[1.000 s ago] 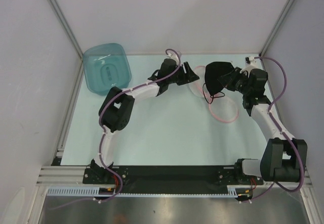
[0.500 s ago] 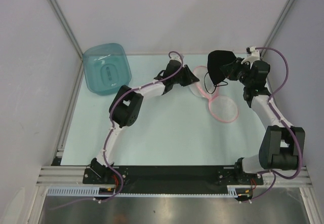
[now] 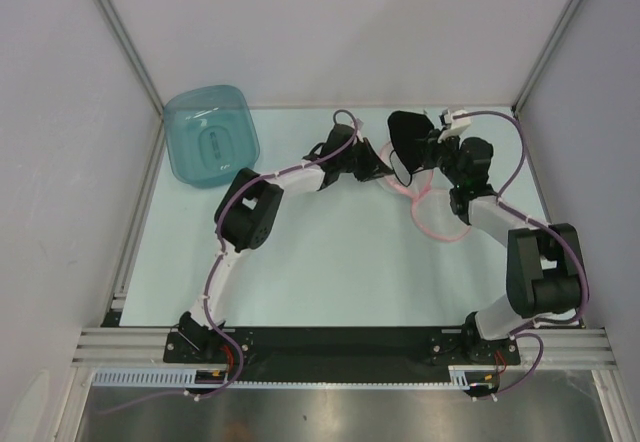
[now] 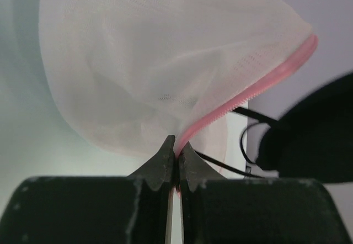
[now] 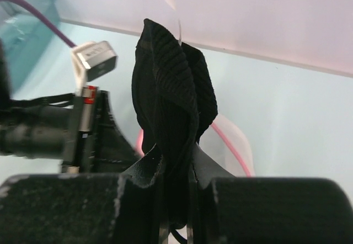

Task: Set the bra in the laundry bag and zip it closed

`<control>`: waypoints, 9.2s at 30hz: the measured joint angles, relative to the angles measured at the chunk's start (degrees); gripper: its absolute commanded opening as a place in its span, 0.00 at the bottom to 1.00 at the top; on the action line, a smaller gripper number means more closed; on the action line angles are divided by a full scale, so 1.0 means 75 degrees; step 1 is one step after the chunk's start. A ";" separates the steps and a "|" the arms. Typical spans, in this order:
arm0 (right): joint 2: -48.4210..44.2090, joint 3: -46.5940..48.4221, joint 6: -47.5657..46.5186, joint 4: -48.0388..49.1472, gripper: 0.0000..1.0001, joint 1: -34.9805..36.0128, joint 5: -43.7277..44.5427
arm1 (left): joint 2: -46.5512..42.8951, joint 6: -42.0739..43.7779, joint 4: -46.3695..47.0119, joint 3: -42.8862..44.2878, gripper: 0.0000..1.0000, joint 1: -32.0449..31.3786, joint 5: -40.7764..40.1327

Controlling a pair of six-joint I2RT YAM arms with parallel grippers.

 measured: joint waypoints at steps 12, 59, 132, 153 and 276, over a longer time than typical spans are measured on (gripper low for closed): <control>0.0889 -0.0446 -0.0286 0.0831 0.00 0.0189 0.0705 | -0.0204 -0.0726 0.0443 -0.0603 0.04 0.0245 0.0589; 0.1061 0.0810 0.1585 -0.4371 0.00 0.1032 -0.0396 | -0.1212 0.1990 -0.2215 -0.0233 0.11 0.0152 0.0901; 0.0356 0.1743 0.3442 -0.8046 1.00 0.1274 0.1489 | -0.3453 0.2999 -0.2579 -0.2358 0.20 0.0178 -0.1985; -0.3547 -0.2127 0.6012 -0.9355 0.74 -0.0315 0.3016 | -0.1775 0.4596 -0.3104 -0.0073 0.07 -0.1719 -0.1894; -0.4605 0.2361 0.3075 -1.1607 0.04 -0.0280 0.2174 | -0.7169 0.6321 0.1116 -0.5088 0.91 -0.3494 -0.3191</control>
